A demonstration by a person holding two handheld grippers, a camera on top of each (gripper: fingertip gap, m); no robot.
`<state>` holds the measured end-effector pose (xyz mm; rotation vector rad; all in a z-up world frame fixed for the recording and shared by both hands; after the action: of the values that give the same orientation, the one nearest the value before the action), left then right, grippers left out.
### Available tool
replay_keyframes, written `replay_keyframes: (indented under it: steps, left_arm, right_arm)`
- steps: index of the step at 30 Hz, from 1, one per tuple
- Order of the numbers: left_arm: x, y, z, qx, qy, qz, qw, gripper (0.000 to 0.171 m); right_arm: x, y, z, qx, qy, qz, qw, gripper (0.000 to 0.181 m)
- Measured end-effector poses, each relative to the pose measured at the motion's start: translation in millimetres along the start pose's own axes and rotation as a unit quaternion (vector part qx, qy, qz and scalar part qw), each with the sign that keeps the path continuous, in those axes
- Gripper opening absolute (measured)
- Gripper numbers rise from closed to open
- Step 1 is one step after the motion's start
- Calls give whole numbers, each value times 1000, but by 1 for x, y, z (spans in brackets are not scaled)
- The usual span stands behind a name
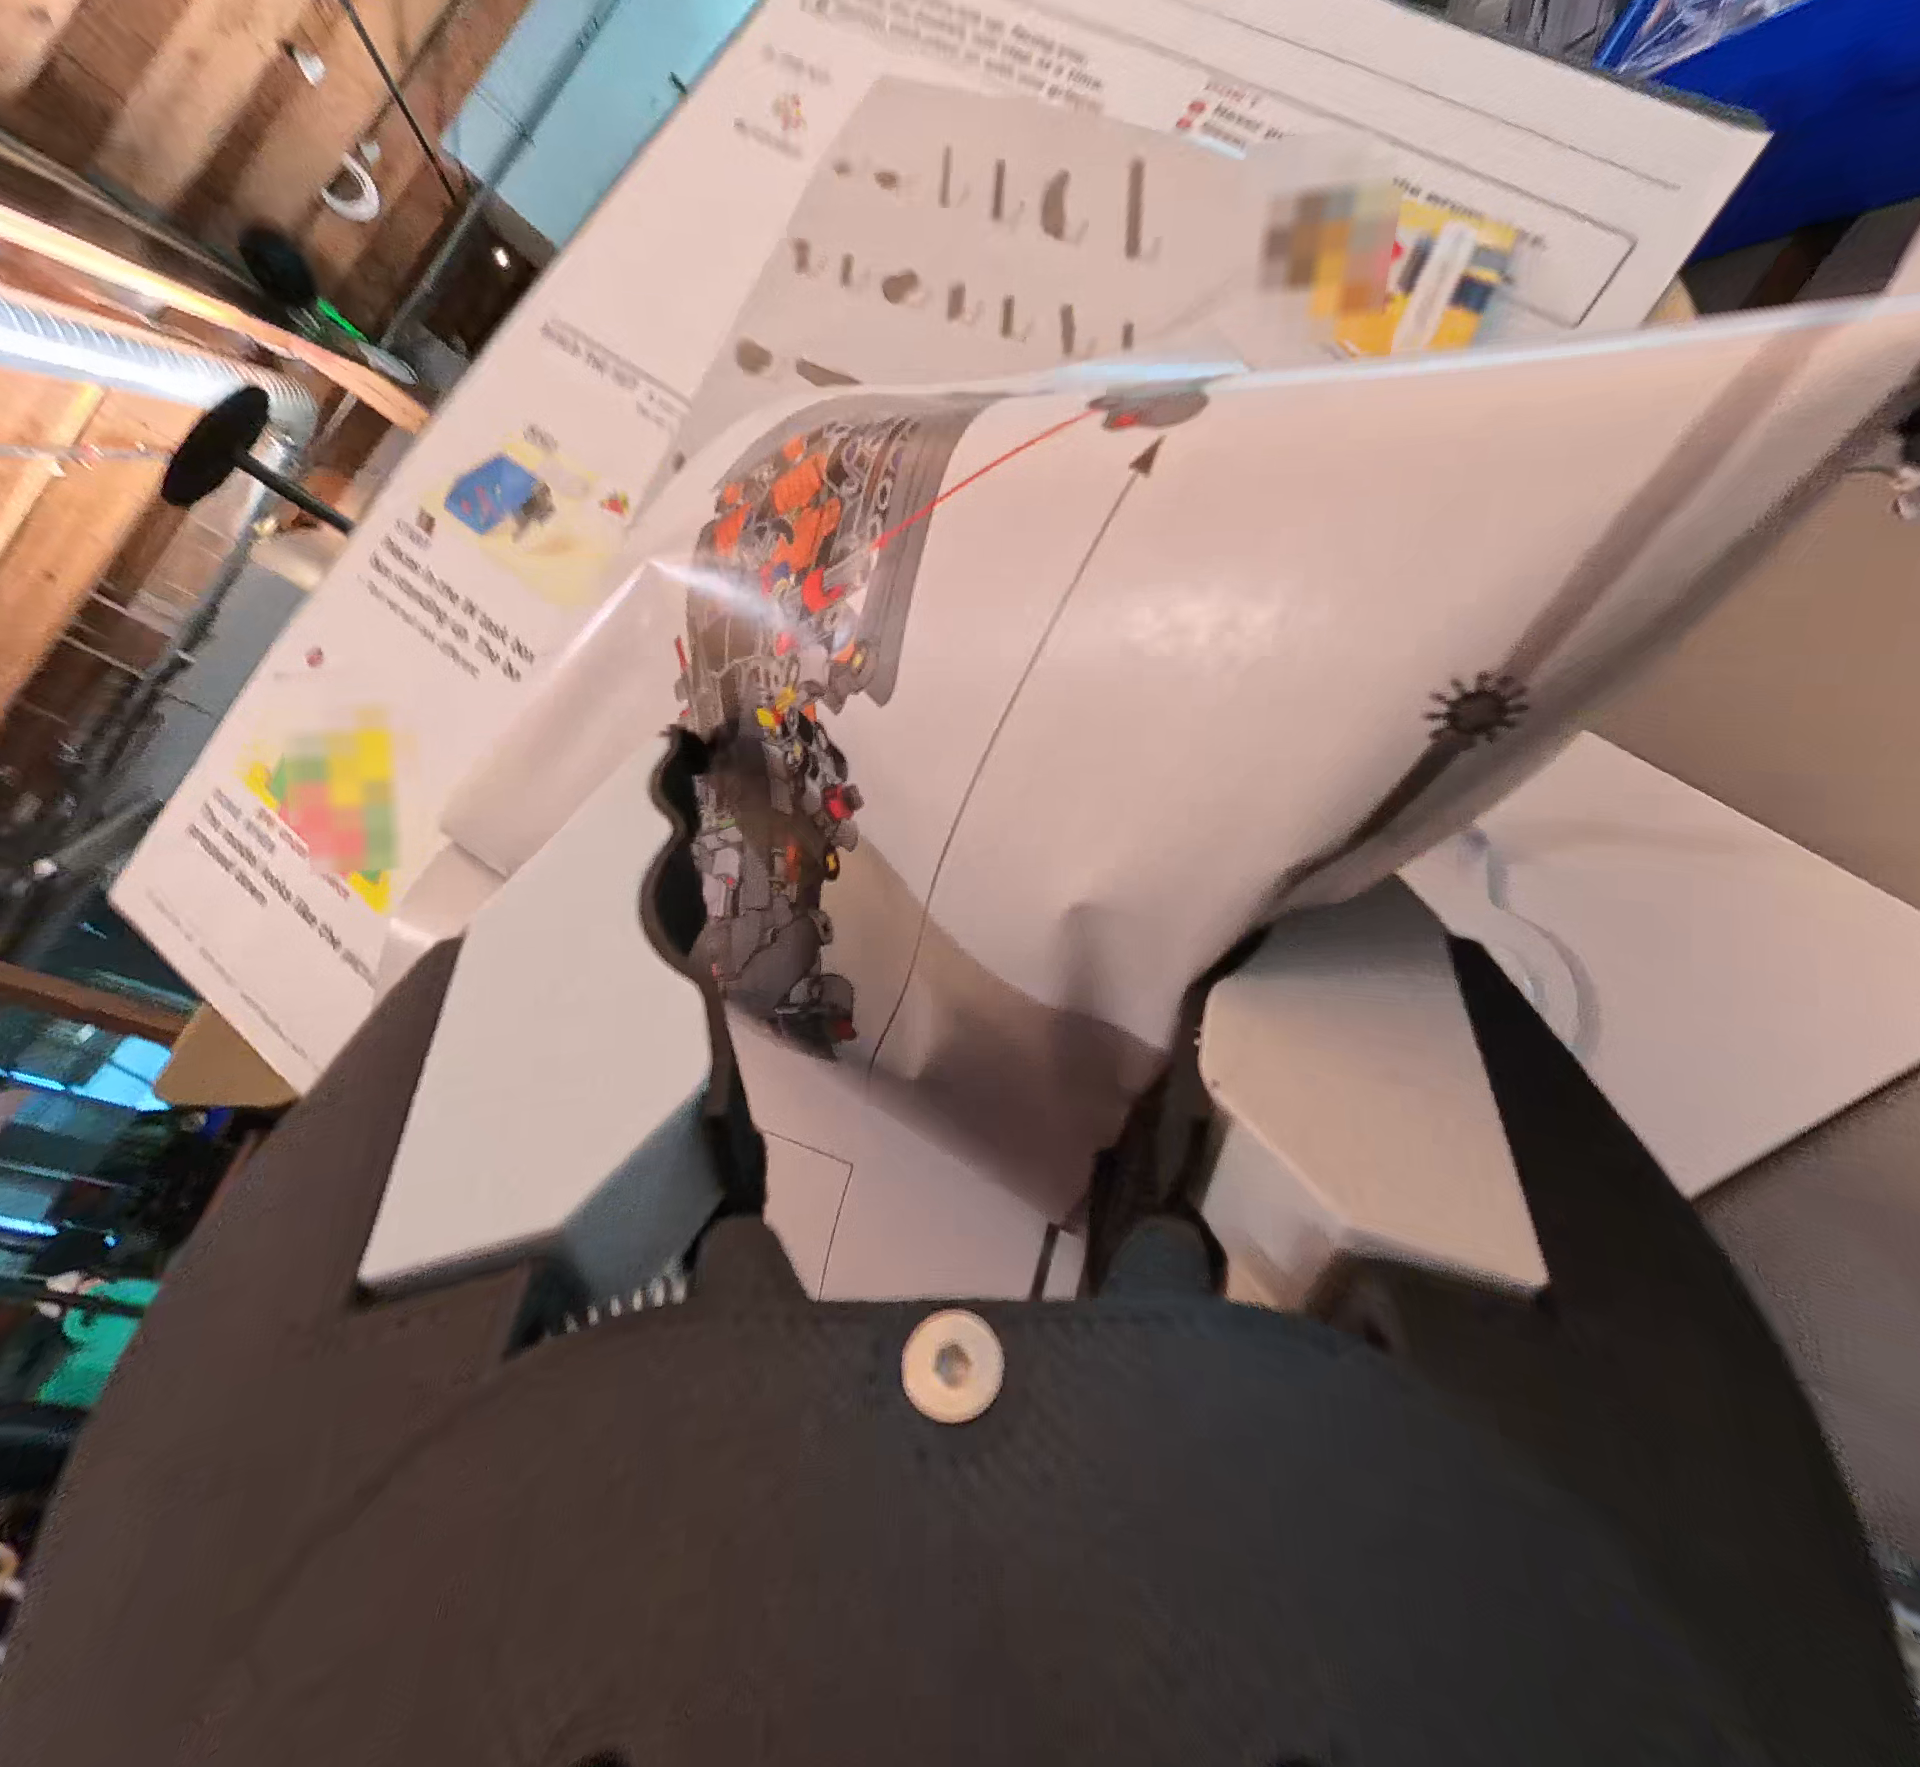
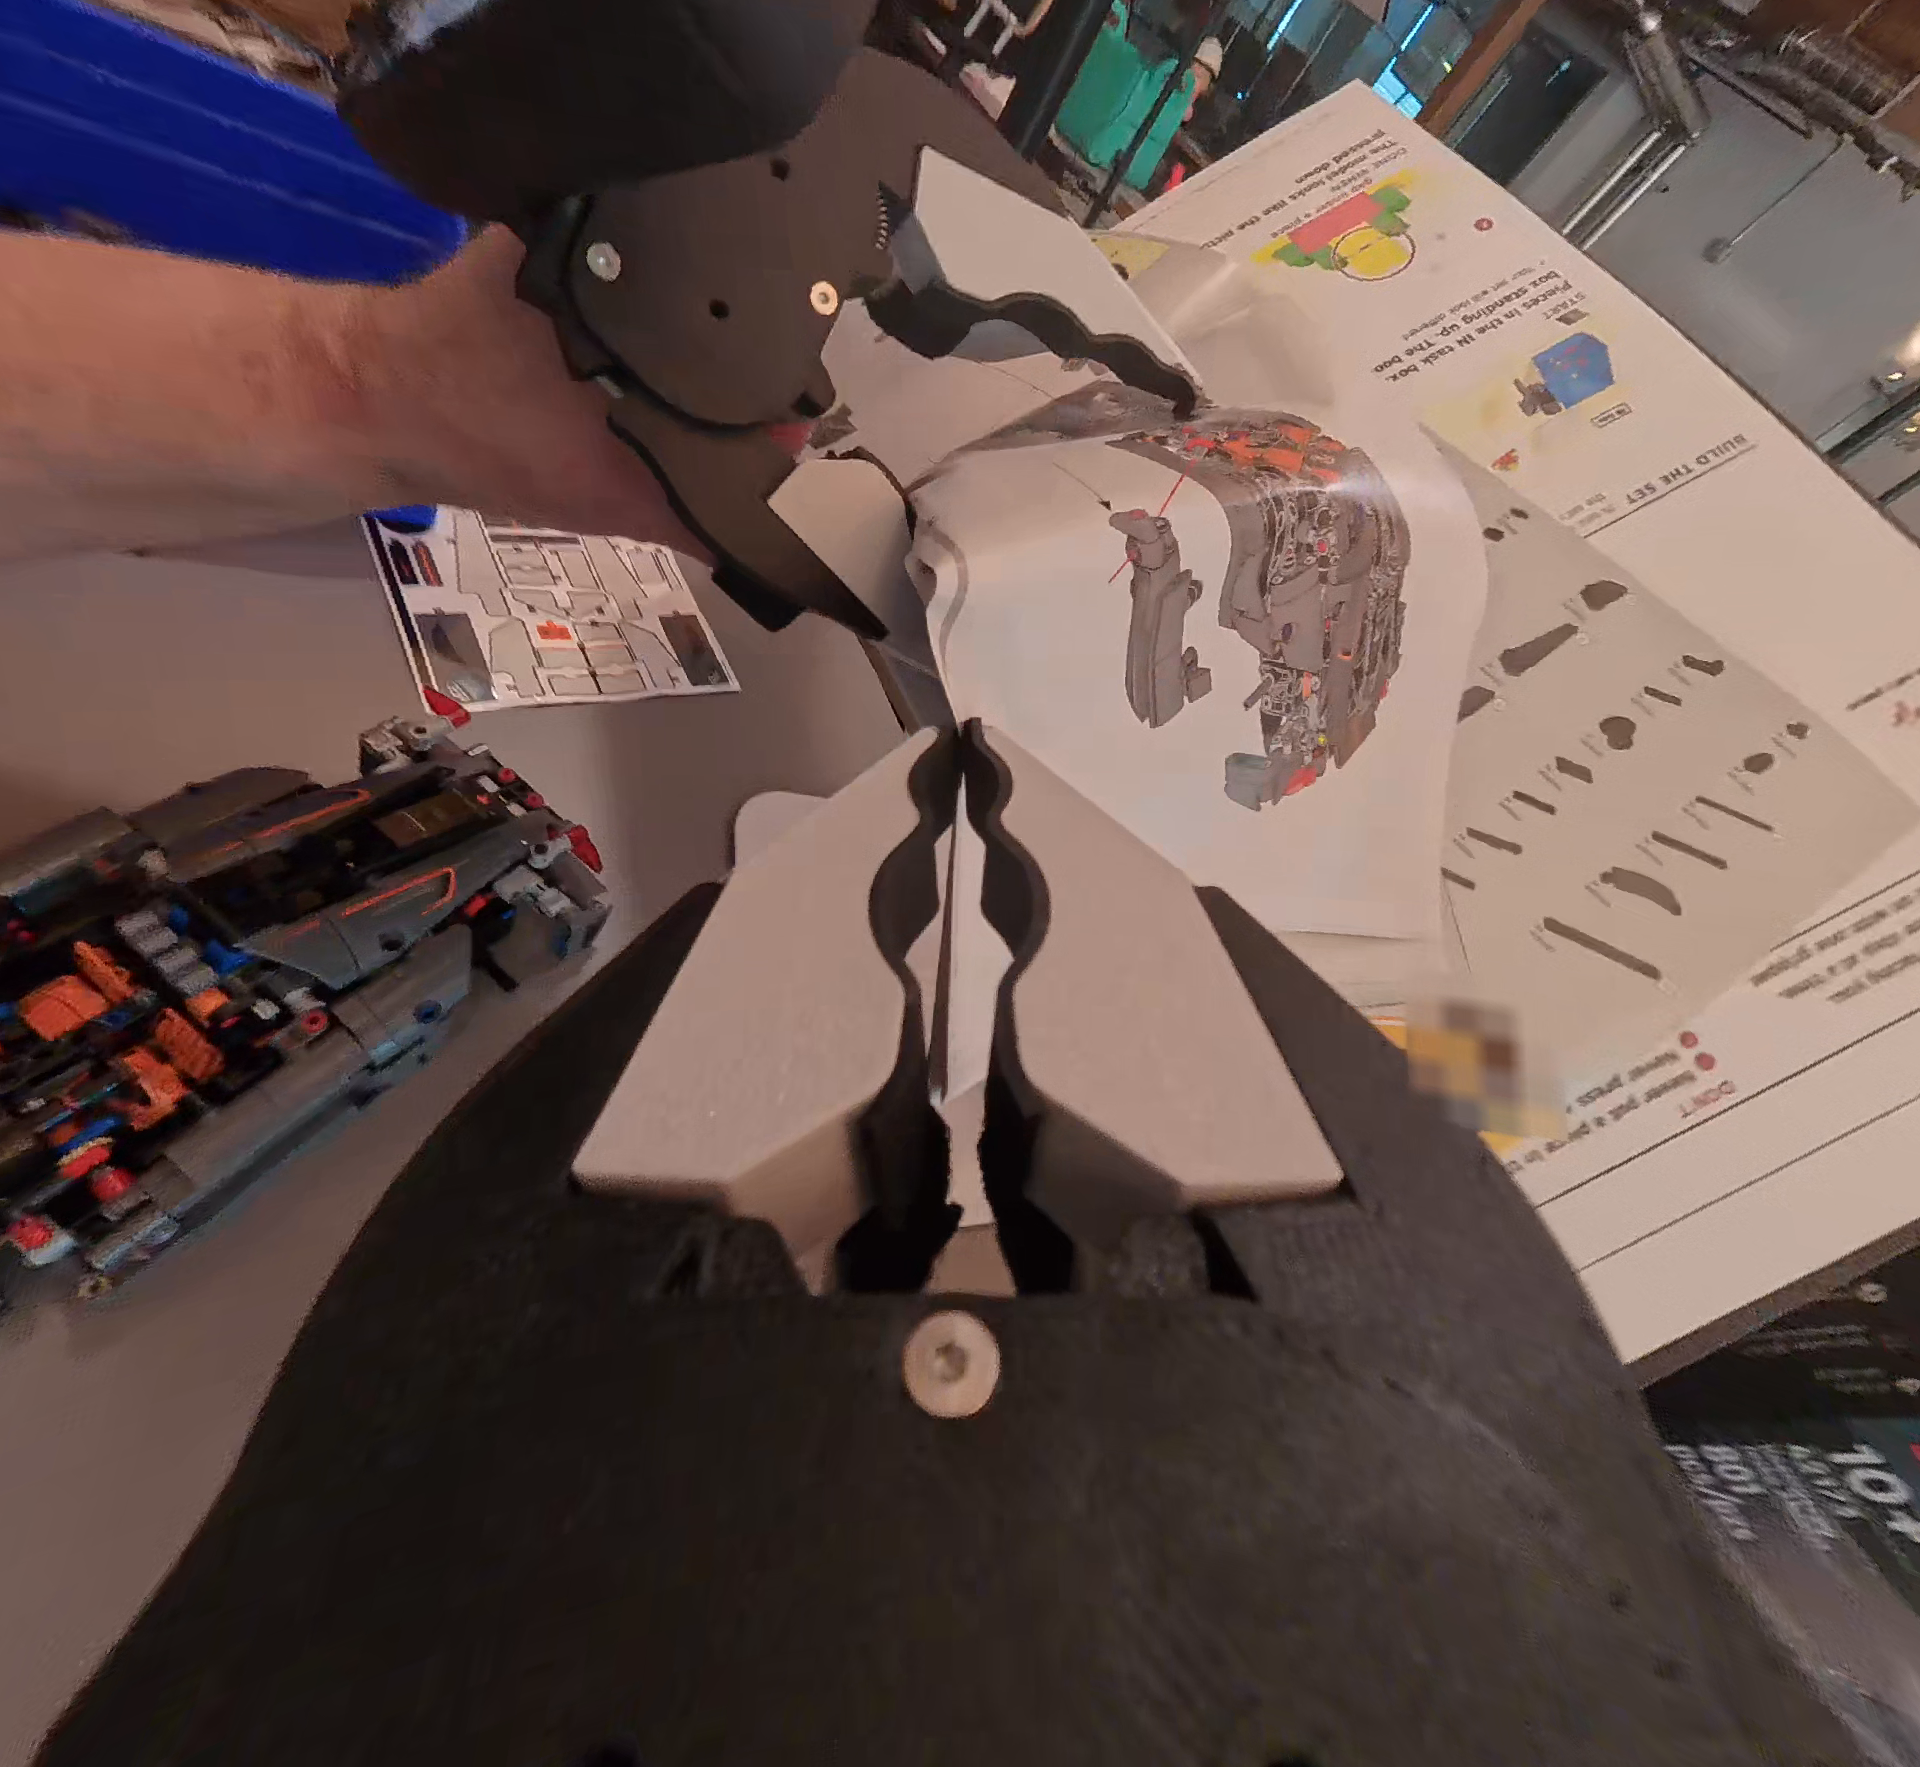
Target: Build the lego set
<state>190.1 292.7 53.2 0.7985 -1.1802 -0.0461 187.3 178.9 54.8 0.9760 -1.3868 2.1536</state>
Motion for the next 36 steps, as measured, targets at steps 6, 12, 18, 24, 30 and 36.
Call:
replay_keyframes:
  steps: [6, 12, 18, 24, 30, 36]
  left_arm:
    - [23, -23, -18, -6, -7, -31, 999, 89]
    - [57, -56, -39, -29, -26, -63, 997, 86]
    - [74, -93, -57, -85, -58, -93, 990, 90]
    - [55, -103, -58, -108, -20, -120, 987, 103]
    - [21, -70, -6, -89, 8, -65, 994, 110]
    - [-81, -1, 41, 8, 86, 128, 988, 109]
  right_arm:
    - [-18, -11, 23, -20, -2, -26, 999, 0]
    - [-31, -33, 61, -47, -1, -45, 998, 0]
    - [-58, -34, 88, -35, 23, -73, 996, 0]
    - [-105, -23, 76, -16, 118, -55, 991, 0]
    - [-134, -51, 69, -64, 173, -70, 980, 0]
    - [-157, -65, 55, -85, 239, -65, 965, 0]
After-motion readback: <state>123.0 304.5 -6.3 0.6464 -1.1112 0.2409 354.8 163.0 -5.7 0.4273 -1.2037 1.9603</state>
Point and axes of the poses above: each gripper's, where its closed fingertips meet, z back along the fingers, x out of its top, y = z × x across the jaws, the point moved 1 cm from there along z, back along the fingers, and after that the axes turned 10 degrees about z, right-handed, at the moved point
